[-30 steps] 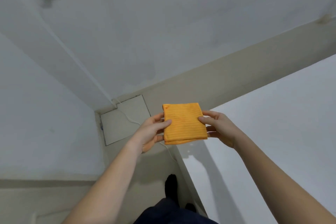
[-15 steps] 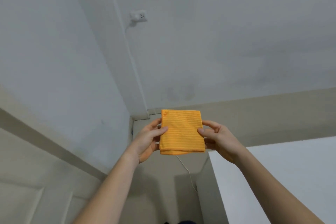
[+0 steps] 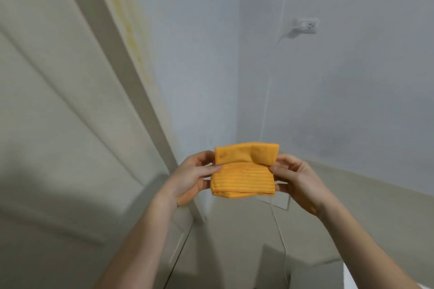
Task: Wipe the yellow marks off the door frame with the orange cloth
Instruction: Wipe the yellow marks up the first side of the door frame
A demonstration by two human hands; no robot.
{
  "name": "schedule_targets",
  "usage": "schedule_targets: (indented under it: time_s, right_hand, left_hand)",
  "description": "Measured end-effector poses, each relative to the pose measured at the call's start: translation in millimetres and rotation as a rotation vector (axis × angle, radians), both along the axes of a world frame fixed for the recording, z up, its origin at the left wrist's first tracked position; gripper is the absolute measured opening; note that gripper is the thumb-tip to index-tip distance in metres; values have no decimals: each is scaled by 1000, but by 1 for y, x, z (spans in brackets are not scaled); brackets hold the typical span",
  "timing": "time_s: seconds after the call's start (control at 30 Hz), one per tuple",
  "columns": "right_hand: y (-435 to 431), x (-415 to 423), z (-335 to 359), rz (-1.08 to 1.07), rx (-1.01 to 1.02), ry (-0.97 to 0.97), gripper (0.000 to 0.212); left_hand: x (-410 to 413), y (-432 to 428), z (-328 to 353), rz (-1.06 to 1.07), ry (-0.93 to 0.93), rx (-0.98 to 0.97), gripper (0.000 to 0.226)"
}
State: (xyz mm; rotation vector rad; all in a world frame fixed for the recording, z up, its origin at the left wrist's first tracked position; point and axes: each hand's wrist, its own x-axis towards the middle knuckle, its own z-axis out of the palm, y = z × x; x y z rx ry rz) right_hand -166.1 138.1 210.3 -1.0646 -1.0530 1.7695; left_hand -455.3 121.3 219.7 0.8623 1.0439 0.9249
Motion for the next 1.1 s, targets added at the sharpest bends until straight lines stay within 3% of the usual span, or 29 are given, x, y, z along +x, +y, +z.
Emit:
schedule_targets:
  time_s: [0.1, 0.43, 0.6, 0.7, 0.87, 1.0, 1.1]
  right_hand:
    - [19, -27, 26, 144, 149, -26, 24]
    - [39, -105, 78, 535, 457, -73, 28]
    - [17, -151, 99, 687, 561, -60, 6]
    - [-9, -181, 110, 786, 708, -119, 21]
    - [-68, -229, 122, 791, 639, 34, 42]
    - [-116, -266, 112, 859, 314, 81, 38]
    - [-156, -290, 100, 952, 337, 30, 25]
  left_hand:
    - [-28, -21, 20, 102, 46, 107, 43]
    - [-74, -107, 58, 434, -56, 289, 11]
    - [-71, -164, 67, 593, -69, 211, 42]
    - [-70, -195, 79, 628, 56, 91, 52]
    - [-81, -244, 91, 711, 542, 109, 34]
    - [-99, -288, 92, 898, 587, 238, 33]
    - [-117, -331, 89, 953, 625, 251, 34]
